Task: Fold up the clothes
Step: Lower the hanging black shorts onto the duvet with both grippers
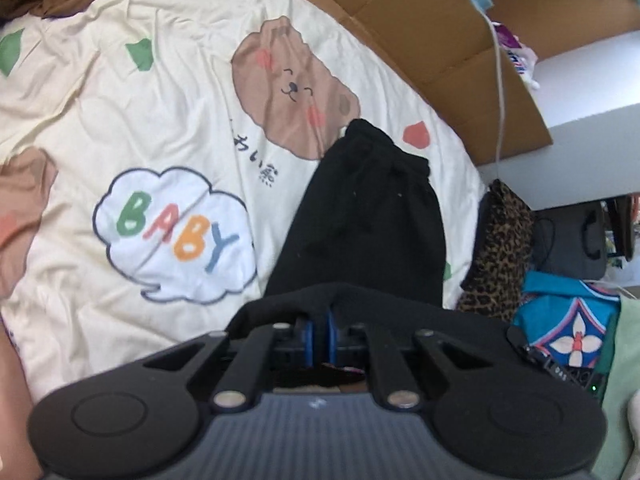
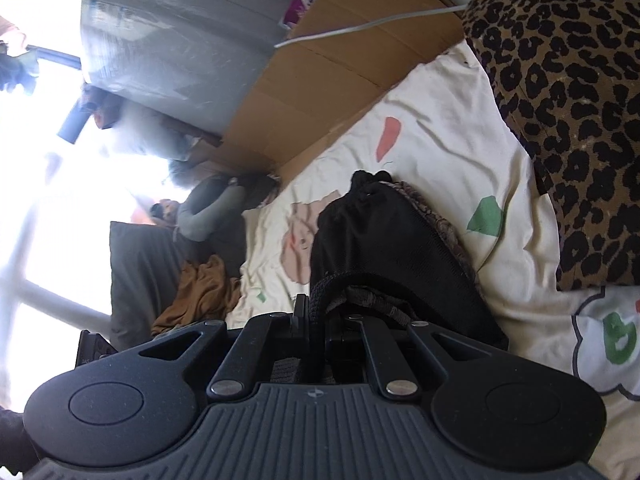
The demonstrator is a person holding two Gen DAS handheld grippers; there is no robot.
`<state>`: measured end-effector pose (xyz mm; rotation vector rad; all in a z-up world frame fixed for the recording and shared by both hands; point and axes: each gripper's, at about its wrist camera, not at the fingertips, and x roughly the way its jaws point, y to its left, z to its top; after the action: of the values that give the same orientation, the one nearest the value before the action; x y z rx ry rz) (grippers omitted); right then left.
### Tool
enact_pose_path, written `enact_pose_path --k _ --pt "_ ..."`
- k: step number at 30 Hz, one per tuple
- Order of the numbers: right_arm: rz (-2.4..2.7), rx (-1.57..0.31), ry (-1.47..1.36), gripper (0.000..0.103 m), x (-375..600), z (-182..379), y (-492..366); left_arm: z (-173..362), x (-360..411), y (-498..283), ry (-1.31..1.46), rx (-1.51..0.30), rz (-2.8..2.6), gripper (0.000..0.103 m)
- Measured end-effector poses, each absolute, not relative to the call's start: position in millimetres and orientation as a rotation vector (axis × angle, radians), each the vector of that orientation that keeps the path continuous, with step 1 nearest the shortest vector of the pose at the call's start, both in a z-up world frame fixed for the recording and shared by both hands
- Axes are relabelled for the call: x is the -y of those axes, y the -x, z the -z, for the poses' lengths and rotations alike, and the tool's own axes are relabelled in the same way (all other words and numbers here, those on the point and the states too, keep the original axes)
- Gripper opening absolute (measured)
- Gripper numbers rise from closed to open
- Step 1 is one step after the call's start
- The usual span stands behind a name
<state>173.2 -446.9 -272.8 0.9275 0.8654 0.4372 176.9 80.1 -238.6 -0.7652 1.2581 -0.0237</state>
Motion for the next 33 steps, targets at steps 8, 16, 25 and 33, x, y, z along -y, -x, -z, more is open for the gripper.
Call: enact_pose_path --k 8,16,25,33 --pt "-0.369 -0.891 -0.922 0.005 437 276 -197 257 -80 -226 0.594 -1.381 0.095 0.008" --pt "-0.285 -0.927 -0.931 0.005 434 288 -210 276 -84 -254 0.558 -1.397 0.157 0.008" --pt "-0.227 -0.966 -0.988 0.005 438 296 -223 300 -99 -252 0.678 -1.238 0.182 0.008" --pt "-0.162 -0.981 -0.947 0.005 428 300 -246 321 -113 -270 0.84 -1.178 0.156 0.008"
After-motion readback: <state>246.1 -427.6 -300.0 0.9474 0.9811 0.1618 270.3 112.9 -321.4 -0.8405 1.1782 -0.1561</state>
